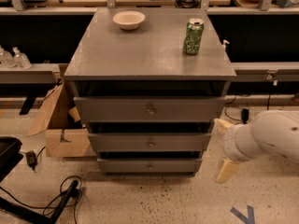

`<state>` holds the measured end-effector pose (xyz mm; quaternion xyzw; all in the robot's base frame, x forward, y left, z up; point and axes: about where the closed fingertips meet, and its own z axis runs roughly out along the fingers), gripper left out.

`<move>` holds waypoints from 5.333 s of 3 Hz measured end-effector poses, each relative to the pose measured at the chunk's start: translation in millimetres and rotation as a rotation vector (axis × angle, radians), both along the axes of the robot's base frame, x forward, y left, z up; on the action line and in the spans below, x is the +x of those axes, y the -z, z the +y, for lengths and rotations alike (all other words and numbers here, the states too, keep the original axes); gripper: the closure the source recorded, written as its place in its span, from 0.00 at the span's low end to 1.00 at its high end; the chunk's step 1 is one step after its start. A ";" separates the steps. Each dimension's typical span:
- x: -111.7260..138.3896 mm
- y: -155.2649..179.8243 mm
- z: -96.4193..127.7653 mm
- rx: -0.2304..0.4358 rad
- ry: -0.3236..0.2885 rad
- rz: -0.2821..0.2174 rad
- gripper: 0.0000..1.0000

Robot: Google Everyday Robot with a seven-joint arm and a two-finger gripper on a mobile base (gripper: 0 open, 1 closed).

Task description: Open middle drawer

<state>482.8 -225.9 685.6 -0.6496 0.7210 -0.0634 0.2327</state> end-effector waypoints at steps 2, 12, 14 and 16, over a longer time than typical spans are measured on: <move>57.5 126.2 26.9 -0.018 -0.114 0.077 0.00; 188.0 296.1 64.6 -0.178 -0.168 0.205 0.49; 188.0 285.6 64.6 -0.178 -0.168 0.205 1.00; 188.0 285.6 64.6 -0.178 -0.168 0.205 1.00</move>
Offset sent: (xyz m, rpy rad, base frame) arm 0.0961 0.0313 -0.1794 -0.0385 0.0946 0.1590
